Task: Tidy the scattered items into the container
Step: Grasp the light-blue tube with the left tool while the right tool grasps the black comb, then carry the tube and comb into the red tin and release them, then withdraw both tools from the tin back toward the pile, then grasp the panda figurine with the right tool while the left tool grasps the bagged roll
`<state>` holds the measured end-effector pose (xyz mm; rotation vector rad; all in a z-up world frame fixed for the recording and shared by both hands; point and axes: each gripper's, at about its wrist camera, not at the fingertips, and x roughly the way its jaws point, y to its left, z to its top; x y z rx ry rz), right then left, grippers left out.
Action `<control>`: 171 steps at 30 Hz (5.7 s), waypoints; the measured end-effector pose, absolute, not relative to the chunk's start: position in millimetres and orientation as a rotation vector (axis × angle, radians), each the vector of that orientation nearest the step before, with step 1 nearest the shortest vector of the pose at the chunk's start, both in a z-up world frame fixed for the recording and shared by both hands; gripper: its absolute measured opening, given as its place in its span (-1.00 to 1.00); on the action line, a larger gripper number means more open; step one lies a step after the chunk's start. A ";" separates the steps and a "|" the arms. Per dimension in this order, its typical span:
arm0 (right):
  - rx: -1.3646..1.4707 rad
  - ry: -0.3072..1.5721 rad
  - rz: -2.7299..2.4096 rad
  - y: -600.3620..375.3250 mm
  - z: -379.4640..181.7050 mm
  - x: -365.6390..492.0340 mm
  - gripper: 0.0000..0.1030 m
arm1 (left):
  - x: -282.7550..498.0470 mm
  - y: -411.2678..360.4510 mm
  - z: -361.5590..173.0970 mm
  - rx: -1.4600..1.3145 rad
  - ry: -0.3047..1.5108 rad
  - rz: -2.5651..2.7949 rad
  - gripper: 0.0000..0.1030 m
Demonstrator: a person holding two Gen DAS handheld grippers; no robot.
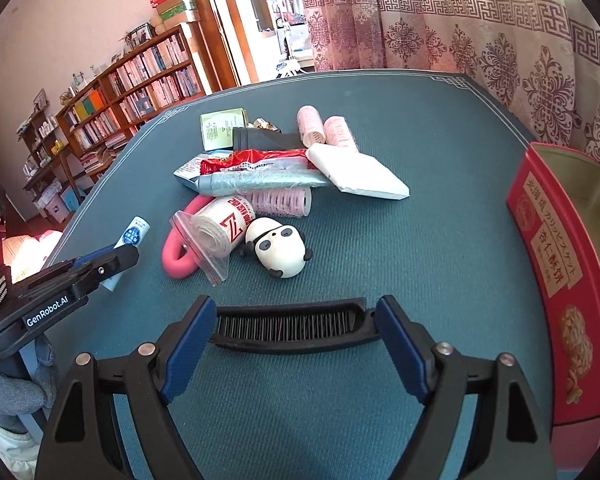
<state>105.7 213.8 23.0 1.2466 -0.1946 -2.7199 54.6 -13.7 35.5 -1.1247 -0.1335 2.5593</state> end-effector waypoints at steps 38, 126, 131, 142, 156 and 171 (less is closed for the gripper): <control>1.241 -0.162 -2.736 227.7 16.9 101.6 -0.63 | 65.4 5.6 39.2 -1.131 -0.137 2.516 -0.61; 1.005 -0.683 -3.089 435.5 63.9 209.9 -0.45 | 98.8 254.5 82.5 -1.001 0.096 2.125 0.21; 0.975 -0.644 -3.083 417.4 70.9 205.4 -0.03 | 95.8 230.0 79.2 -1.024 0.061 2.161 0.21; 0.943 -0.498 -3.030 363.3 77.4 190.3 0.25 | 84.7 160.7 77.5 -1.048 -0.042 2.278 0.21; 1.062 -0.352 -2.876 295.8 56.7 161.4 0.42 | 61.9 53.8 51.8 -1.145 -0.164 2.514 0.21; 1.188 -0.297 -2.758 252.1 34.0 126.2 0.44 | 44.3 20.6 29.7 -1.203 -0.230 2.530 0.21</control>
